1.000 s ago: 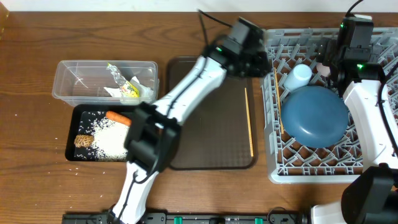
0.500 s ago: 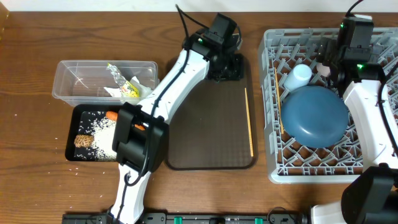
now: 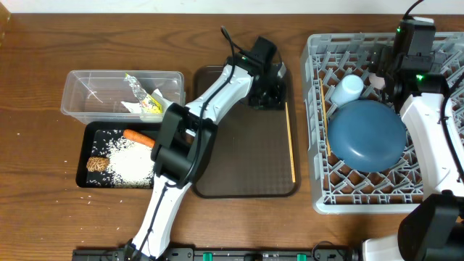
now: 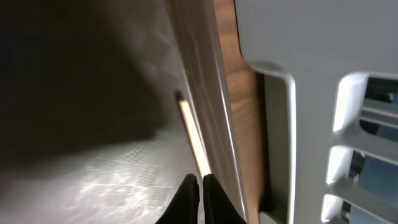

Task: Sort waste into correct bins and load items into the dishwasher rack

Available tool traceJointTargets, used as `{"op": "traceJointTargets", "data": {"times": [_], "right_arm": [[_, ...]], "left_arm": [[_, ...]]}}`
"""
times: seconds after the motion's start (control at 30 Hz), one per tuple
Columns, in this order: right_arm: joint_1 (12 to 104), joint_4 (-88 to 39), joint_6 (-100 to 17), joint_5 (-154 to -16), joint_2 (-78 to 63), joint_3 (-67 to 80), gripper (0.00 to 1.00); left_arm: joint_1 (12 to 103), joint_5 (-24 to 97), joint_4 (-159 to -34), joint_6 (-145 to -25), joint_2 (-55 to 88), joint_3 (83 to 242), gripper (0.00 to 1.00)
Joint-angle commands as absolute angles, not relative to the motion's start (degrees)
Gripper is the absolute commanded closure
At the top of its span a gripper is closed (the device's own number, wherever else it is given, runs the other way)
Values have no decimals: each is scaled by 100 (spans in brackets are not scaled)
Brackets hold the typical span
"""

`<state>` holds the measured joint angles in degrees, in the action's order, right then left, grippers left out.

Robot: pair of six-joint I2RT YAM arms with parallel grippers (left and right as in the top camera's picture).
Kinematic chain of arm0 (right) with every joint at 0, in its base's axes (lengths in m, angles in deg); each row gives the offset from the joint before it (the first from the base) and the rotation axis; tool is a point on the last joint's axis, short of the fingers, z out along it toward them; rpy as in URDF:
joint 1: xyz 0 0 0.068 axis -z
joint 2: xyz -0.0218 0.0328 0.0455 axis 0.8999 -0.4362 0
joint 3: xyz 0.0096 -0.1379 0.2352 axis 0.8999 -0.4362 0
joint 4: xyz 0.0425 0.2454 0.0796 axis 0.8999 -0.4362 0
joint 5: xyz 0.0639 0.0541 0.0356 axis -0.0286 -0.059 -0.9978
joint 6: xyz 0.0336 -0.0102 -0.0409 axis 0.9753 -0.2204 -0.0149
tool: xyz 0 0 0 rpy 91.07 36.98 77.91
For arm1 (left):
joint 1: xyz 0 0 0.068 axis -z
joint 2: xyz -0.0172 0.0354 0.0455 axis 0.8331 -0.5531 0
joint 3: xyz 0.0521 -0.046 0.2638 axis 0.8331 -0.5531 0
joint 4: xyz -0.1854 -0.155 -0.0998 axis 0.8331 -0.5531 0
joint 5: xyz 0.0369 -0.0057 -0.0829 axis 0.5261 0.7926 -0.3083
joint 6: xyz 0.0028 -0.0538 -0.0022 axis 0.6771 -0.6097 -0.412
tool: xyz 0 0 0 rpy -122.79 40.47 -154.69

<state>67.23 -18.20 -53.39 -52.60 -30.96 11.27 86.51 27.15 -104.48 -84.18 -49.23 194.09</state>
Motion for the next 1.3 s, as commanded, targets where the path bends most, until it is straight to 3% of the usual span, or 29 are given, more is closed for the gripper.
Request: {"op": "traceJointTargets", "data": {"times": [0.0, 0.5, 0.97, 1.27], "right_arm": [[6732, -1827, -5245, -5181, -3065, 1142, 1], [6732, -1824, -5245, -5181, -3065, 1142, 1], [6732, -1827, -5245, -5181, -3065, 1142, 1], [6732, -1824, -5245, -5181, -3065, 1142, 1]], "left_arm": [[8623, 1961, -10441, -8278, -4905, 19394, 94], [8666, 2184, -10426, -8394, -4951, 19208, 94], [8487, 949, -10135, -8722, -5668, 19208, 94], [8214, 1117, -10262, -8941, -5677, 19221, 94]]}}
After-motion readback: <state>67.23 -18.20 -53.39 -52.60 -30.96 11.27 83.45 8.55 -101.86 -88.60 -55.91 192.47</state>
